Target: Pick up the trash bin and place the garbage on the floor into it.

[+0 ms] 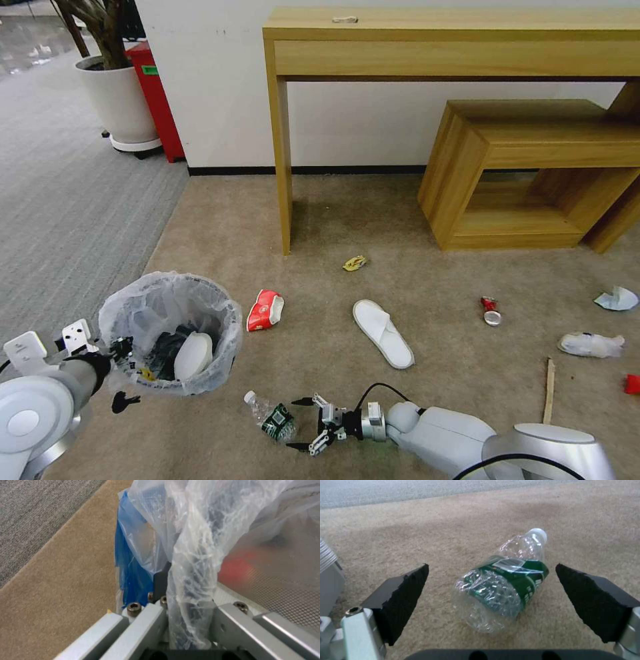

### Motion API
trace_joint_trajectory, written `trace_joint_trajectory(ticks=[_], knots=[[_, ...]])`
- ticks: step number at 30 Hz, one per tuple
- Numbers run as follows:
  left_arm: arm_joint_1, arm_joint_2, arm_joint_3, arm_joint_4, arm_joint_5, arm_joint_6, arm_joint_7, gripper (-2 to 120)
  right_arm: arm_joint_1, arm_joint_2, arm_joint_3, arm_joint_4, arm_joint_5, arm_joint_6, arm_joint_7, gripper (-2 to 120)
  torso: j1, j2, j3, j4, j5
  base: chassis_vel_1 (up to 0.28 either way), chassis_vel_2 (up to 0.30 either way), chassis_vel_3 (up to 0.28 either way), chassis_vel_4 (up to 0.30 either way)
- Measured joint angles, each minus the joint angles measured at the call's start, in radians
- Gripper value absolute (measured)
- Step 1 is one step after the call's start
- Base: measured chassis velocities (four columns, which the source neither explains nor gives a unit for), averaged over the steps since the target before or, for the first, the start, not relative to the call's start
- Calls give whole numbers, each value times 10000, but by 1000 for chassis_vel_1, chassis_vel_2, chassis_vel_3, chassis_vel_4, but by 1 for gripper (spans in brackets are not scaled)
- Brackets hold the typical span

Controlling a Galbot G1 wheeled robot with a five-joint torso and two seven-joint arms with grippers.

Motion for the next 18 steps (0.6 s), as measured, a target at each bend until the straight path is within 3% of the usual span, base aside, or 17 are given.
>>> trace_joint_trajectory(ticks=[13, 18], knots=[[44, -6, -33, -108, -35, -27, -6, 0, -158, 295, 3, -429, 95, 0, -49, 94, 0, 0, 0, 0, 1, 0, 0, 0, 0], [51, -20, -39, -119, -35, -49, -6, 0, -188, 379, 41, -606, 130, 0, -98, 84, 0, 0, 0, 0, 0, 0, 0, 0, 0]])
